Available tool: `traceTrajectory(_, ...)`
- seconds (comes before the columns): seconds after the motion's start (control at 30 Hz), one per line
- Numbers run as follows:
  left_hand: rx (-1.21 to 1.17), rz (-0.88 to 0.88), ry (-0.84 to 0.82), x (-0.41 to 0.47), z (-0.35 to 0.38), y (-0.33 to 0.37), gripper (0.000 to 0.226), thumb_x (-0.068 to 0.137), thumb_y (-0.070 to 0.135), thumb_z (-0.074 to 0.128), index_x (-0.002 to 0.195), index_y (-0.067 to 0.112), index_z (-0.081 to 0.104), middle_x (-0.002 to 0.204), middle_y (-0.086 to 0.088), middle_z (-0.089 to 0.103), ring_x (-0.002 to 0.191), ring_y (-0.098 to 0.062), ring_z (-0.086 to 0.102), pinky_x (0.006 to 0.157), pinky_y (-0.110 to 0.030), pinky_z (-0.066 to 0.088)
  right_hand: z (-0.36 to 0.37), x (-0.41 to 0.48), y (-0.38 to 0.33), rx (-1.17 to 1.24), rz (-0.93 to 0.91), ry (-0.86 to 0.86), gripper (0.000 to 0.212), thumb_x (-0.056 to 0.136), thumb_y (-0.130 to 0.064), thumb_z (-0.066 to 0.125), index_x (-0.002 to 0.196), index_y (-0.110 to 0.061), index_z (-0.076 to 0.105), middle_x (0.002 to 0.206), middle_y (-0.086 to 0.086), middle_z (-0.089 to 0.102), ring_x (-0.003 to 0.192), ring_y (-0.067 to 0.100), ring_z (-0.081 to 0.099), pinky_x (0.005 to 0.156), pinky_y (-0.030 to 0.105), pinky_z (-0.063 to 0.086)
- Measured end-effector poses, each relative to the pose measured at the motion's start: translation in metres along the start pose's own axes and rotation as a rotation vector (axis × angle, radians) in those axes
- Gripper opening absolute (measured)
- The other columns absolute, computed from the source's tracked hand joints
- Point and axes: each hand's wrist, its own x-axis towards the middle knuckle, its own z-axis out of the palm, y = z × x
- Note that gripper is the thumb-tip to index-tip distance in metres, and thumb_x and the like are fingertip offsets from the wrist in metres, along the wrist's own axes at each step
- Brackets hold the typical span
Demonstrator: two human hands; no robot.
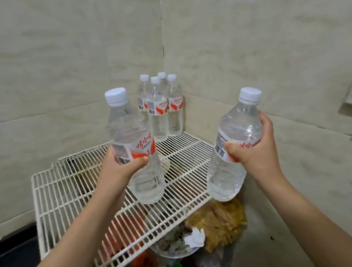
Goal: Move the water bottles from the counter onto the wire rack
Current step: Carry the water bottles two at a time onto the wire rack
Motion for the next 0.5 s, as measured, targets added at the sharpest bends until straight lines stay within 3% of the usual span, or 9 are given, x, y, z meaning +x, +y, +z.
traceTrajectory(0.1,0.052,-0.034,-0.027,0.038,0.015,-0.007,0.049,0.07,0.0,0.067,0.113,0.017,0.052,0.107,-0.003,0.065,0.099,-0.015,0.061,0.08,-0.026,0.045,0.005,0.03,0.017,-0.036,-0.004,0.041,0.081,0.063,0.0,0.078,0.126,-0.024,0.034,0.098,-0.025,0.046,0.082,-0.017,0.054,0.071,0.003,0.045)
traceTrajectory(0.27,0.101,-0.065,0.026,0.077,0.04,-0.021,0.046,0.069,-0.001,0.067,0.102,0.026,0.05,0.1,0.003,0.064,0.093,-0.01,0.06,0.074,-0.024,0.044,0.018,0.082,0.046,-0.059,0.027,-0.015,0.081,0.063,-0.004,0.078,0.129,-0.019,0.034,0.094,-0.022,0.047,0.092,0.009,0.056,0.085,0.029,0.046)
traceTrajectory(0.33,0.115,-0.086,0.054,0.087,0.05,-0.027,0.045,0.07,-0.002,0.066,0.102,0.025,0.05,0.098,0.003,0.064,0.092,-0.009,0.059,0.073,-0.024,0.044,0.026,0.098,0.058,-0.059,0.05,-0.036,0.077,0.062,-0.006,0.078,0.126,-0.019,0.036,0.093,-0.016,0.052,0.093,0.013,0.055,0.08,0.027,0.043)
traceTrajectory(0.4,0.147,-0.098,0.09,0.097,0.057,-0.033,0.045,0.069,-0.001,0.067,0.106,0.019,0.051,0.1,0.001,0.064,0.093,-0.011,0.06,0.075,-0.026,0.045,0.034,0.116,0.068,-0.065,0.061,-0.073,0.075,0.063,-0.006,0.078,0.125,-0.018,0.037,0.097,-0.007,0.054,0.086,0.012,0.054,0.07,0.015,0.04)
traceTrajectory(0.5,0.182,-0.124,0.146,0.106,0.062,-0.041,0.046,0.068,0.001,0.07,0.106,0.02,0.052,0.104,-0.001,0.065,0.096,-0.013,0.06,0.075,-0.026,0.046,0.047,0.145,0.079,-0.073,0.062,-0.163,0.072,0.066,-0.01,0.077,0.126,-0.017,0.038,0.094,-0.009,0.051,0.07,0.002,0.048,0.051,0.004,0.037)
